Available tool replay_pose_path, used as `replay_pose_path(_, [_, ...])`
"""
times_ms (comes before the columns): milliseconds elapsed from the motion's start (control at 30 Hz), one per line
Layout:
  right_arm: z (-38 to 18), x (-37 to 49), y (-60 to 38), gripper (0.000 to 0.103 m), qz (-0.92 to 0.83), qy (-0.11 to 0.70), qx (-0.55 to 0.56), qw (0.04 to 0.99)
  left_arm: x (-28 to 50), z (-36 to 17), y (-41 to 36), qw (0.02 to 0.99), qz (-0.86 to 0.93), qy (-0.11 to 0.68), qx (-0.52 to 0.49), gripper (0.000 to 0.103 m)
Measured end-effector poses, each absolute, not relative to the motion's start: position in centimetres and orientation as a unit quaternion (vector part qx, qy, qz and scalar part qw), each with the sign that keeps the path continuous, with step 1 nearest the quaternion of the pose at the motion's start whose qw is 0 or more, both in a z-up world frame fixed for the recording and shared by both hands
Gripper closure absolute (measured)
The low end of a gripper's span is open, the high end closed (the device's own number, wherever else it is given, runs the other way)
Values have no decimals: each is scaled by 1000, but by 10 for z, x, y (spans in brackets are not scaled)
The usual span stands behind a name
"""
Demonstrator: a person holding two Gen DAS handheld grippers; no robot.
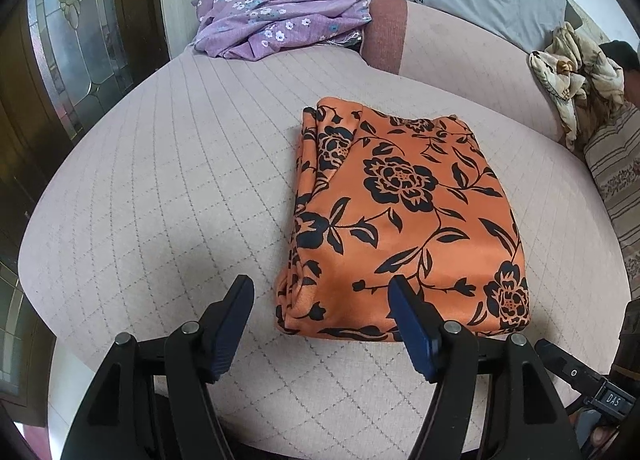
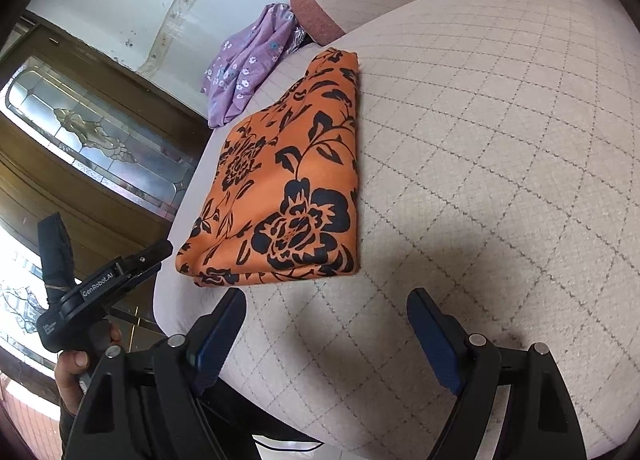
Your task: Fold small clothes
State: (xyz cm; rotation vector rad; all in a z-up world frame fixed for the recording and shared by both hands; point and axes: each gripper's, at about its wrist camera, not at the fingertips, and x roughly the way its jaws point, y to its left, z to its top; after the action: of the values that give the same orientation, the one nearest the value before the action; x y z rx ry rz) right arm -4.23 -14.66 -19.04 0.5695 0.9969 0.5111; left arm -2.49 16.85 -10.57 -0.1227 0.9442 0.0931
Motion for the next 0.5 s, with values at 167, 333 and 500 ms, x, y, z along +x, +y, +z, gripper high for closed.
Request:
replay_pose_path(167, [-187, -34, -150, 18, 237, 468, 268, 808, -12, -113, 183, 883, 33, 460, -86, 33])
replay_pose_path(333, [-172, 4, -161, 18, 246, 463, 283, 803, 25, -121, 212, 865, -4, 468, -180, 33])
replay_pose_path(500, [-171, 65, -158, 18, 249, 478, 312, 783, 63, -125, 219, 854, -23, 480, -201, 33])
